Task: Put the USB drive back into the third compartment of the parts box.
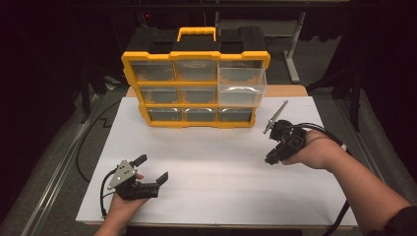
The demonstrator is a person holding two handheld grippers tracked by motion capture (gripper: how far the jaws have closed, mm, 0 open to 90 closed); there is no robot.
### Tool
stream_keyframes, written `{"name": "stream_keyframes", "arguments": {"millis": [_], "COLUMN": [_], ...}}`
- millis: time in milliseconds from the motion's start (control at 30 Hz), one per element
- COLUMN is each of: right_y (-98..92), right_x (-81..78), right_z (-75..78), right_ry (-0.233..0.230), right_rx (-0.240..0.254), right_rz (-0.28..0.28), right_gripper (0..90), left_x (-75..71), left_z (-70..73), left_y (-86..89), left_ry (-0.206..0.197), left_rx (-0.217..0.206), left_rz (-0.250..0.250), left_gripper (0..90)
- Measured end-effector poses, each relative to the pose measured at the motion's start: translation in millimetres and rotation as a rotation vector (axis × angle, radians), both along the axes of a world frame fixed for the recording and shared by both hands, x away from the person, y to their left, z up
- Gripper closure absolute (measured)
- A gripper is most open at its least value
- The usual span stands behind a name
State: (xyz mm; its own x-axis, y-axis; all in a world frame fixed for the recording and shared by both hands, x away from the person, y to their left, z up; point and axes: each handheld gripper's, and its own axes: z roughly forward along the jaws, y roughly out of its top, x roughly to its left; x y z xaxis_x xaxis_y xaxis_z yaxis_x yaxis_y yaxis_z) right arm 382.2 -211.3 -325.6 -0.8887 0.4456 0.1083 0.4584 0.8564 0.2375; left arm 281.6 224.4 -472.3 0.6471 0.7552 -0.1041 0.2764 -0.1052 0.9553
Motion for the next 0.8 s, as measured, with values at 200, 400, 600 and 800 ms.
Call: {"name": "stream_keyframes", "arguments": {"millis": [200,400,600,800], "right_y": [0.6,-1.1,-1.6,-0.3], "right_x": [1.5,4.1,5.8,7.0], "right_z": [12.5,26.0,43.6,60.0], "right_ry": [0.005,0.006,0.013,0.010], "right_rx": [-0.007,-0.003,-0.011,-0.003], "right_rz": [0.014,0.005,0.006,0.012], "right_gripper": [80.1,80.1,80.1,80.1], "left_x": [-0.5,-0.4,0.1,-0.3], "left_z": [-0.2,-0.3,-1.2,-0.9], "left_y": [-1.3,-1.1,-2.8,-3.0], "left_ry": [-0.002,-0.002,0.002,-0.001], "left_rx": [0.002,0.001,0.006,0.010], "left_rz": [-0.008,-0.012,-0.015,-0.017], "left_gripper": [0.1,0.1,0.1,0.1]}}
